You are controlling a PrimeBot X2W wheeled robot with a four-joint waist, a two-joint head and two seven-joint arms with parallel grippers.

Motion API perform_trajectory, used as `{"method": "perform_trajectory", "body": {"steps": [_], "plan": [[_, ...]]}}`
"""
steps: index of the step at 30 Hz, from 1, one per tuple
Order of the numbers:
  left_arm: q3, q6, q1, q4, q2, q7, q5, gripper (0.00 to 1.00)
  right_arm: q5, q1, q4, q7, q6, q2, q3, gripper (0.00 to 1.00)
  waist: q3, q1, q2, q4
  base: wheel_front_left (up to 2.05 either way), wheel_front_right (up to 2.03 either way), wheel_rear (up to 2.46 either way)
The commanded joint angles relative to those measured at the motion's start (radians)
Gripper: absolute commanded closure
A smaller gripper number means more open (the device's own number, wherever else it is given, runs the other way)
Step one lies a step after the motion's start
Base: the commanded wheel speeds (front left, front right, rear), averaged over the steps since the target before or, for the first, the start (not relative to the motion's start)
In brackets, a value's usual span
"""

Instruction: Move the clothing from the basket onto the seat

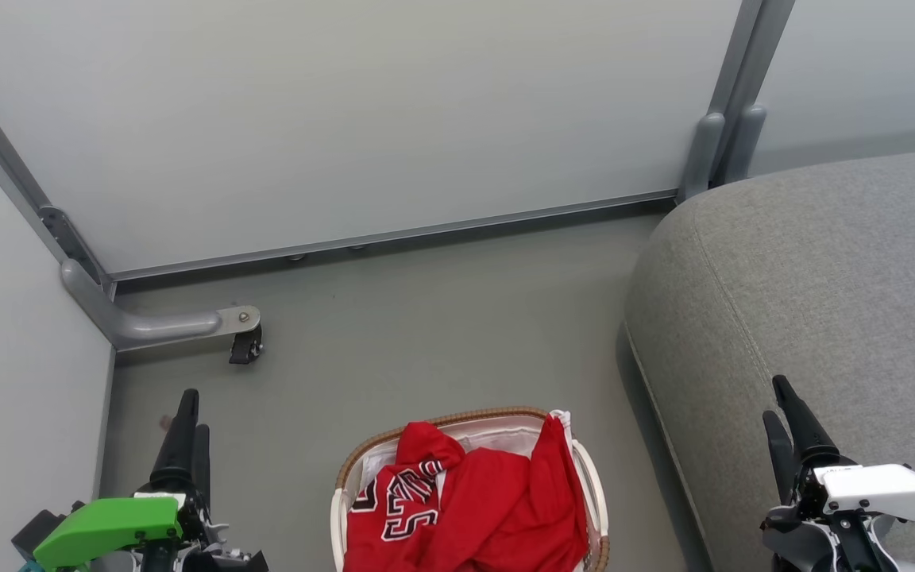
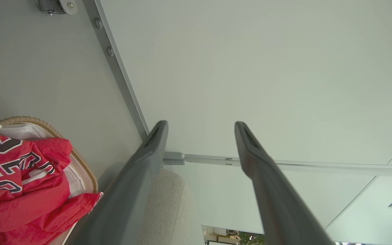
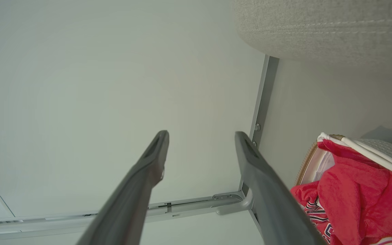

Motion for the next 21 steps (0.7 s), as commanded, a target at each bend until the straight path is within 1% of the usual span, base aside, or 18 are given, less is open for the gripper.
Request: {"method": "perform_trajectory", "body": {"steps": [1,5,8,21], "plan": [[-0.010,-0.001,-0.010,-0.023,0.004,-0.011,0.025,0.00,-0.026,-0.007,-0.011,-0.012,0.000,-0.008,-0.004,0.00,-0.001,0.0000,0.0000,0.000,0.00,0.00,0.00],[-0.022,-0.001,-0.010,-0.033,0.005,-0.029,0.072,0.00,-0.084,-0.005,-0.016,-0.030,0.000,-0.009,-0.015,0.00,-0.002,0.0000,0.0000,0.001,0.00,0.00,0.00],[-0.029,-0.001,-0.011,-0.042,0.005,-0.042,0.123,0.00,-0.159,-0.004,-0.028,-0.043,0.000,-0.010,-0.022,0.00,-0.003,0.0000,0.0000,0.001,0.00,0.00,0.00],[-0.037,-0.001,-0.013,-0.085,0.007,-0.093,0.403,0.00,-0.492,0.008,-0.109,-0.095,0.000,-0.012,-0.013,0.00,-0.005,0.0000,0.0000,0.001,0.00,0.00,0.00]]}}
